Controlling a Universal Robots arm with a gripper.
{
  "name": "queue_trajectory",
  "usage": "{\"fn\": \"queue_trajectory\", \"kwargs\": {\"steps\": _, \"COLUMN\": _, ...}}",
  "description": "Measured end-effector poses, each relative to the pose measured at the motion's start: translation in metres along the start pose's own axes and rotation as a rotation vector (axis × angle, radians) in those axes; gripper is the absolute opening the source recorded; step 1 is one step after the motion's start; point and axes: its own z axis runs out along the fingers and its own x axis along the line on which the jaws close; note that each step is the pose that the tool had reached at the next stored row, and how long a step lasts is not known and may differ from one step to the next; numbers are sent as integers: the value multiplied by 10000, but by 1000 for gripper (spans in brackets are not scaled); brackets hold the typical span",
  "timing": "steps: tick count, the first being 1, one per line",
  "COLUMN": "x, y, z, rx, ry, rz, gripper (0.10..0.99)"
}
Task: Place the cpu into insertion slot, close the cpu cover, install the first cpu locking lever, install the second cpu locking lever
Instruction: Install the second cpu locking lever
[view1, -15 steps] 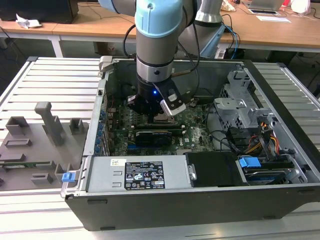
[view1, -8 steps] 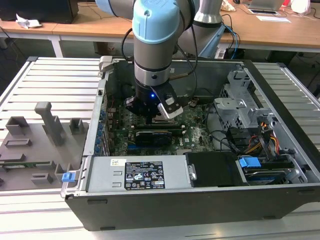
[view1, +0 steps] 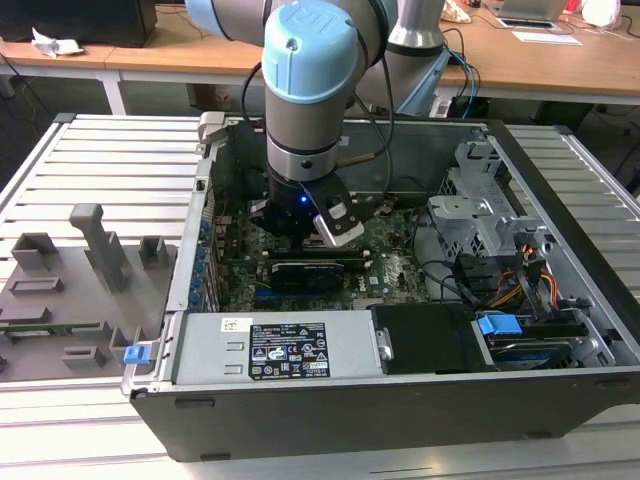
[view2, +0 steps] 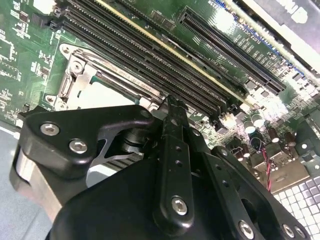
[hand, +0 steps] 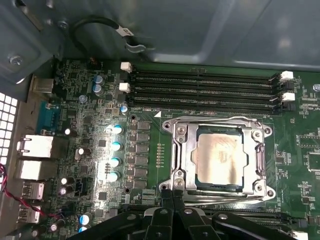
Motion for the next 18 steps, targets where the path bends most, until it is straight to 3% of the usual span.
{"fn": "queue_trajectory", "kwargs": {"steps": 9, "x": 3, "y": -19, "z": 59, "rx": -106, "ry": -2, "rz": 0, "gripper": 106}}
{"fn": "queue_trajectory", "kwargs": {"steps": 18, "x": 42, "y": -20, "z": 81, "rx": -356, "ry": -17, "rz": -2, "gripper": 106}}
